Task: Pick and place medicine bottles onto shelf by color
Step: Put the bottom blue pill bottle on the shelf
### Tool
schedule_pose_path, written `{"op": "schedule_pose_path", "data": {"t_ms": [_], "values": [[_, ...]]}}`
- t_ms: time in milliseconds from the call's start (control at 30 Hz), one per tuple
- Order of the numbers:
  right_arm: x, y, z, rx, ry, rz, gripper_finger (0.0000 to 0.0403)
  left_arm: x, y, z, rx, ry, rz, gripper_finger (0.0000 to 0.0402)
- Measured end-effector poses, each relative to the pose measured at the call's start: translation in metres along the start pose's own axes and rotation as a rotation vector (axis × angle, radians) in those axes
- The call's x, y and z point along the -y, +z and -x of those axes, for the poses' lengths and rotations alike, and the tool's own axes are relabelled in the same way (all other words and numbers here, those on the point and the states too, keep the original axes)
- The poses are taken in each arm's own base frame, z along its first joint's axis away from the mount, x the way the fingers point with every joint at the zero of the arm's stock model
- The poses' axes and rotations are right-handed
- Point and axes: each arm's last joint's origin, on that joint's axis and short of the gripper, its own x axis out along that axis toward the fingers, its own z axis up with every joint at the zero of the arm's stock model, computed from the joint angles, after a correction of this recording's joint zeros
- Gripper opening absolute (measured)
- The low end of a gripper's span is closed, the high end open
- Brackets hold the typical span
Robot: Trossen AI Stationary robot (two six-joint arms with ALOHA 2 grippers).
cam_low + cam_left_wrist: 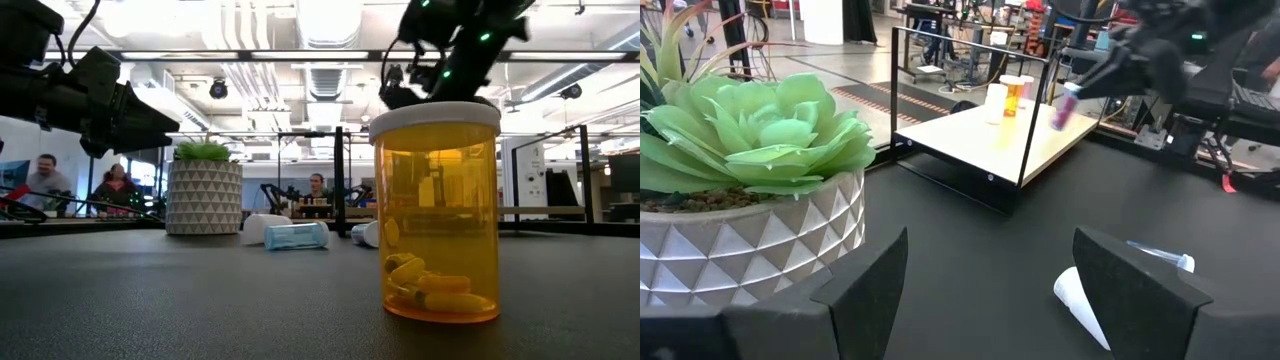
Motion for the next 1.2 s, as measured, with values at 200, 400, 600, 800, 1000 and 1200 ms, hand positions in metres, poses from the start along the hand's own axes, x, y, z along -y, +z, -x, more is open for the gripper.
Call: {"op": "schedule_pose_path", "data": {"t_ms": [200, 400, 600, 800, 1000, 1200], "values": [[0.004, 0.025, -0.039, -0.063, -0.062, -0.033, 0.0112, 0.000, 0.000, 0.000, 0.000, 0.000, 0.000, 0.0270], [-0.001, 0.045, -0.073, -0.080, -0.127, -0.073, 0.0112, 0.000, 0.000, 0.000, 0.000, 0.000, 0.000, 0.0270], [-0.002, 0.062, -0.099, -0.104, -0.159, -0.110, 0.0112, 0.000, 0.000, 0.000, 0.000, 0.000, 0.000, 0.0270], [0.002, 0.075, -0.114, -0.100, -0.181, -0.146, 0.0112, 0.000, 0.000, 0.000, 0.000, 0.000, 0.000, 0.0270], [0.006, 0.080, -0.120, -0.104, -0.184, -0.165, 0.0113, 0.000, 0.000, 0.000, 0.000, -0.001, 0.000, 0.0270], [0.006, 0.081, -0.120, -0.101, -0.179, -0.172, 0.0113, 0.000, 0.000, 0.000, 0.000, 0.000, 0.000, 0.0270]]}}
